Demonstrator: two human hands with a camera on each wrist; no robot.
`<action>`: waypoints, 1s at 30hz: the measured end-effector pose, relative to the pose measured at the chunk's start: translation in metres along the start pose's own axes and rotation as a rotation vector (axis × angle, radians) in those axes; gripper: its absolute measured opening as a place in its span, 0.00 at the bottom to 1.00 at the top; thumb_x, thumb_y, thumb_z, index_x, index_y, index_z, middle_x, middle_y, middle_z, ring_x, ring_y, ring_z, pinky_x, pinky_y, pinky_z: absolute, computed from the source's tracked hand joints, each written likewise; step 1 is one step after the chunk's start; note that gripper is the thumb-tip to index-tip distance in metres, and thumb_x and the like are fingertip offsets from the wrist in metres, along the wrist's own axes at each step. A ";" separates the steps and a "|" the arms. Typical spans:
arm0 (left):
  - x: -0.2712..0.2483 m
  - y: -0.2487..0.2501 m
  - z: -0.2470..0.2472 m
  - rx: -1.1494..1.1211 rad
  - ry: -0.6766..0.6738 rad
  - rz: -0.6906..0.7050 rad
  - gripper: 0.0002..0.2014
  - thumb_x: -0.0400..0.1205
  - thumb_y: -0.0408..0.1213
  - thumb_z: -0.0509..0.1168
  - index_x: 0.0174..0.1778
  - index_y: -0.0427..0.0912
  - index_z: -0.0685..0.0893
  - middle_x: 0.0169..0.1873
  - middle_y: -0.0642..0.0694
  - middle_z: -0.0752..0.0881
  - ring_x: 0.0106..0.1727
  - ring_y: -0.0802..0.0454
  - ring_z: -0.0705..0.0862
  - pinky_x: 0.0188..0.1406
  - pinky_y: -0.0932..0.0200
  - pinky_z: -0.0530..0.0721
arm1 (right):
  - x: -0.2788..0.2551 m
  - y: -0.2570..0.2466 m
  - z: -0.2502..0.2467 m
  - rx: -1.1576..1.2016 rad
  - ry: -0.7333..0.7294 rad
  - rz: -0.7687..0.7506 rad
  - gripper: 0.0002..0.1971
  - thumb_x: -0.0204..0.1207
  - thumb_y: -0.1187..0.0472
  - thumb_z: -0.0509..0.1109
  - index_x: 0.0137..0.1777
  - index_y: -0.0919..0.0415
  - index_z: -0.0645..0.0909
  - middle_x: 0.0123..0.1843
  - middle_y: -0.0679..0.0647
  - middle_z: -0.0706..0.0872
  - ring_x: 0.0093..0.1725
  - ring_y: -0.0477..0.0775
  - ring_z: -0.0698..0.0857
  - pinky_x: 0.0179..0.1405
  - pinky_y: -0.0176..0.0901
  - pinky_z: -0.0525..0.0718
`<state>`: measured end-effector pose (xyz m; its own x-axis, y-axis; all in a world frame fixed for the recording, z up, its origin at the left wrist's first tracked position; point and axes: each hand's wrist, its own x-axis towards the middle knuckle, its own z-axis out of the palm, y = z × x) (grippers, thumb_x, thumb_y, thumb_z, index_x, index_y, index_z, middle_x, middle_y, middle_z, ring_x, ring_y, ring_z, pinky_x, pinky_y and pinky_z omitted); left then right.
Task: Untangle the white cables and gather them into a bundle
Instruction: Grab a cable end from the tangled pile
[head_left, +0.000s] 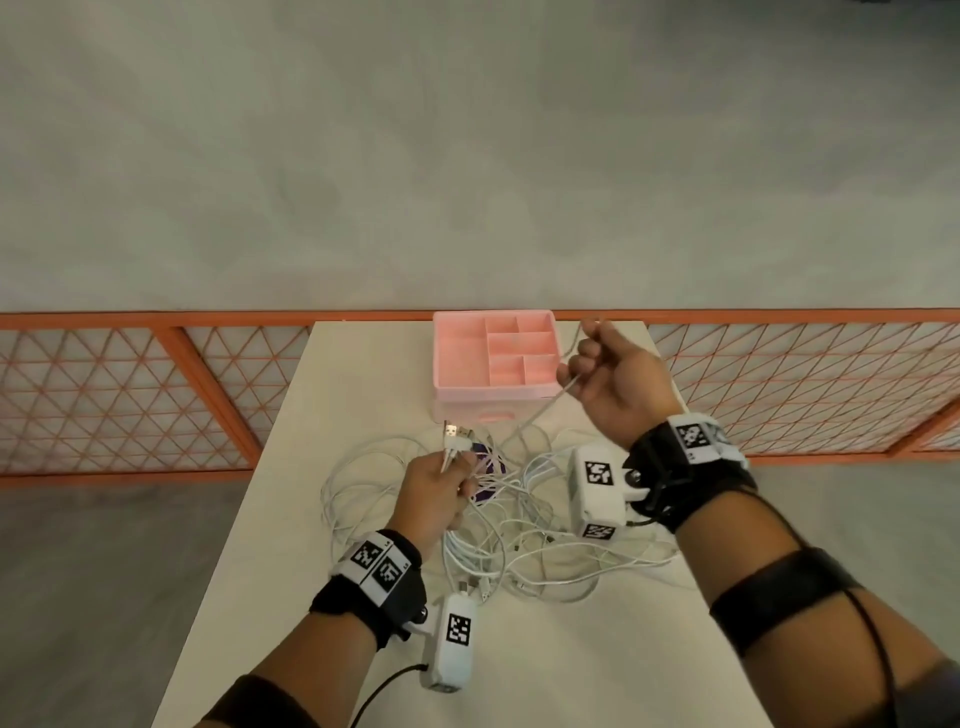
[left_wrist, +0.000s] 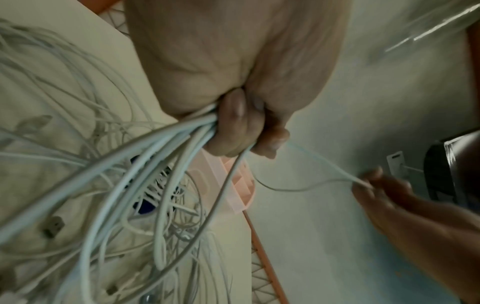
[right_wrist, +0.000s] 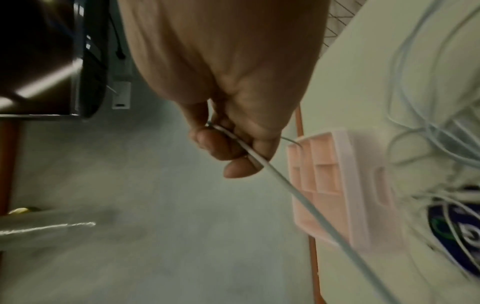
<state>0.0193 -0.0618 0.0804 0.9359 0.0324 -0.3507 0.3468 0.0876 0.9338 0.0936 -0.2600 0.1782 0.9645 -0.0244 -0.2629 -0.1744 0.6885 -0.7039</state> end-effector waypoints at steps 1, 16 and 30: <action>0.001 0.002 -0.002 -0.046 0.001 0.004 0.12 0.89 0.39 0.63 0.47 0.36 0.86 0.27 0.46 0.80 0.19 0.58 0.64 0.17 0.66 0.60 | 0.001 -0.009 -0.004 -0.034 0.032 -0.041 0.13 0.88 0.57 0.56 0.44 0.59 0.78 0.27 0.48 0.70 0.23 0.47 0.69 0.34 0.43 0.79; 0.006 0.061 0.005 -0.508 -0.054 0.101 0.17 0.92 0.43 0.55 0.37 0.43 0.74 0.21 0.52 0.64 0.18 0.60 0.59 0.15 0.69 0.56 | -0.008 -0.069 -0.206 -1.196 0.759 0.116 0.12 0.82 0.59 0.66 0.52 0.70 0.83 0.49 0.62 0.84 0.55 0.65 0.84 0.45 0.45 0.80; 0.024 0.079 0.001 -0.597 -0.060 0.196 0.16 0.92 0.43 0.54 0.39 0.43 0.74 0.23 0.52 0.66 0.20 0.58 0.63 0.18 0.64 0.67 | -0.029 0.095 -0.035 -1.619 -0.423 -0.182 0.17 0.82 0.45 0.67 0.31 0.47 0.75 0.31 0.46 0.81 0.30 0.44 0.80 0.34 0.41 0.74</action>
<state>0.0693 -0.0550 0.1461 0.9865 0.0498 -0.1560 0.0907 0.6270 0.7737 0.0425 -0.2194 0.0957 0.9284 0.3536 -0.1138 0.1866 -0.7089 -0.6802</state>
